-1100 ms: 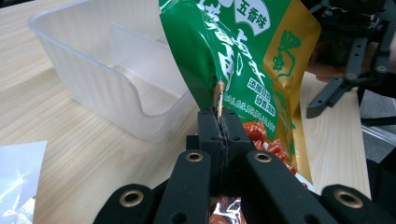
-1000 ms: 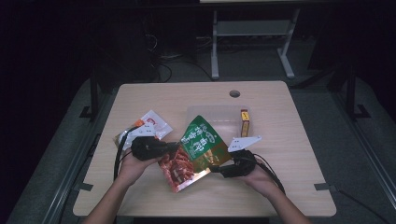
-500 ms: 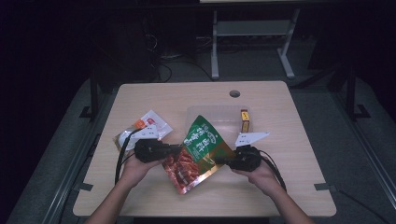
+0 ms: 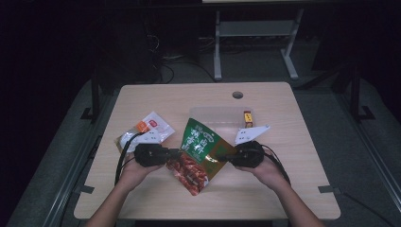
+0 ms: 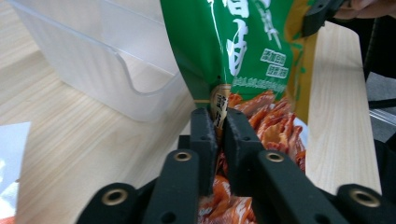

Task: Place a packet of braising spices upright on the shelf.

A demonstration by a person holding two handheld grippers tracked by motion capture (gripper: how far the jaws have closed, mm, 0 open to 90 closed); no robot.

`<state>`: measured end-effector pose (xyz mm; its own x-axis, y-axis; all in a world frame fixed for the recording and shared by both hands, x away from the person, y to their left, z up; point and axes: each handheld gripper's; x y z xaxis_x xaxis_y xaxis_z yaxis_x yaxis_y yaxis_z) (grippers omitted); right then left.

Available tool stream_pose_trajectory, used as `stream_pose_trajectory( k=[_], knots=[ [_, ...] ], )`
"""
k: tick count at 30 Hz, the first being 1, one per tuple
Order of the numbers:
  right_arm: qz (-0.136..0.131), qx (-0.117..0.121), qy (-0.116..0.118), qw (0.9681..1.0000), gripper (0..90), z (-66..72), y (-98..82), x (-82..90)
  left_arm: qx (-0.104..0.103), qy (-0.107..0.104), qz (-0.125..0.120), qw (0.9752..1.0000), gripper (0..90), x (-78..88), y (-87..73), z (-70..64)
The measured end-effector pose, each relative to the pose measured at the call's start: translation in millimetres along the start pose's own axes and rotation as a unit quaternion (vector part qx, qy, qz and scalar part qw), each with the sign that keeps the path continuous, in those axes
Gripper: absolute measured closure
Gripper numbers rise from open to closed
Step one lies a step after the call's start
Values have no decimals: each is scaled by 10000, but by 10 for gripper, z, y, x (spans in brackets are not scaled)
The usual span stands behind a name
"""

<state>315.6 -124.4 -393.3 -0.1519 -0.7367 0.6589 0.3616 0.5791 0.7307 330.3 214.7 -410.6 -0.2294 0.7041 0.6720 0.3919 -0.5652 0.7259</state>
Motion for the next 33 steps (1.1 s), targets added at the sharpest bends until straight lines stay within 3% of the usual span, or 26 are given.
stream_pose_trajectory(
  k=[1, 4, 12, 18, 25, 33],
  knots=[
    [14, 33, -4, 10000, 900, -1, 8, 16, -21, 92, 39, 9999, 785, 16, -3, 13],
    [-40, 92, 24, 9999, 900, -9, 15, 78, 33, 28, 62, 10000, 712, 46, -26, 53],
    [-66, 274, -138, 9995, 900, -4, 26, 261, -46, -74, 450, 9989, 529, -13, -91, 55],
    [-60, 386, -241, 9989, 900, 24, 51, 385, -101, -14, 754, 9971, 390, -79, -143, 32],
    [-89, 514, -460, 9976, 900, 29, 95, 562, -194, 2, 932, 9955, 283, -123, -189, 52],
    [-211, 531, -645, 9963, 900, 41, 121, 731, -225, -39, 1171, 9929, 244, -198, -202, 33]
  ],
)
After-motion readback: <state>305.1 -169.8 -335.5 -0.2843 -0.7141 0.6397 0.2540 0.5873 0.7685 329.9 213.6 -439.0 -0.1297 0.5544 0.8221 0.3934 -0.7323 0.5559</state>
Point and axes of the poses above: each handheld gripper's, and its own axes: x roughly backward along the jaws, y roughly out of its top, z roughly to its left, and after that the axes turned 10 degrees about z, right-handed
